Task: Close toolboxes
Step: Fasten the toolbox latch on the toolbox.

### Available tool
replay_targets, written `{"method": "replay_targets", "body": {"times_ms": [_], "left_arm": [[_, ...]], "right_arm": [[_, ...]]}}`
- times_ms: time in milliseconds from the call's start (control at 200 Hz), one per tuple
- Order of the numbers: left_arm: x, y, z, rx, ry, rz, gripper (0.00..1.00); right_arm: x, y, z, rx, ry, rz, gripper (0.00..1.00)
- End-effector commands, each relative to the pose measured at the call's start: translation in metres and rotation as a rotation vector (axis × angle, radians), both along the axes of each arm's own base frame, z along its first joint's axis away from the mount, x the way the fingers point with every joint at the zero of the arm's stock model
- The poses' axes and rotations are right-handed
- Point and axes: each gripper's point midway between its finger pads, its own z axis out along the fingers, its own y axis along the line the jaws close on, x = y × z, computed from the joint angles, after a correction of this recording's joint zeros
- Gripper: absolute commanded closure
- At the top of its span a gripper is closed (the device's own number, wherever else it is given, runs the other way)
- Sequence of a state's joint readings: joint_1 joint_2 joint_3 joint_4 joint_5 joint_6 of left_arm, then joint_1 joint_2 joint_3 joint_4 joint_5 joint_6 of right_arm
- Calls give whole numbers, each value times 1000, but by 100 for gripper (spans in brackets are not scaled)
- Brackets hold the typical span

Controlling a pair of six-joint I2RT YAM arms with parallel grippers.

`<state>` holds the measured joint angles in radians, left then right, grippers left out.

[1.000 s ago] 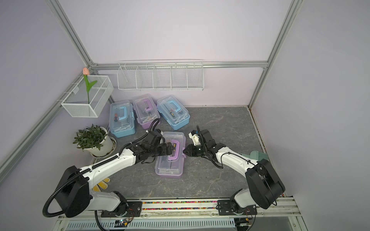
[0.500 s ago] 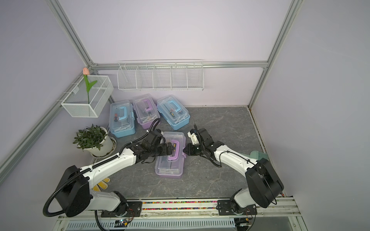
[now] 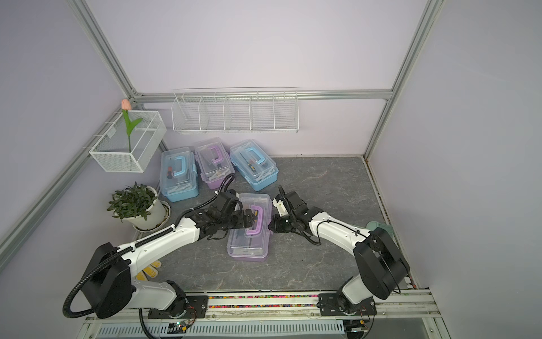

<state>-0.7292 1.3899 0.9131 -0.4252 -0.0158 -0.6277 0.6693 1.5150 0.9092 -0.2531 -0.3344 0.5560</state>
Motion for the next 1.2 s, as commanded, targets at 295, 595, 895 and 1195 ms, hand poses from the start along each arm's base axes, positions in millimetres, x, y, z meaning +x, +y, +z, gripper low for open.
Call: {"method": "replay_targets", "body": {"times_ms": [295, 595, 895, 1195], "left_arm": [[-22, -9, -6, -10, 77, -48, 3], [-23, -14, -5, -32, 78, -56, 3], [-22, -23, -5, -59, 78, -70, 4], [-22, -28, 0, -63, 72, -80, 4]], "right_arm": [[20, -58, 9, -121, -61, -72, 80], [18, -28, -27, -137, -12, 1, 80], [14, 47, 16, 147, -21, 111, 80], [13, 53, 34, 215, -44, 121, 79]]}}
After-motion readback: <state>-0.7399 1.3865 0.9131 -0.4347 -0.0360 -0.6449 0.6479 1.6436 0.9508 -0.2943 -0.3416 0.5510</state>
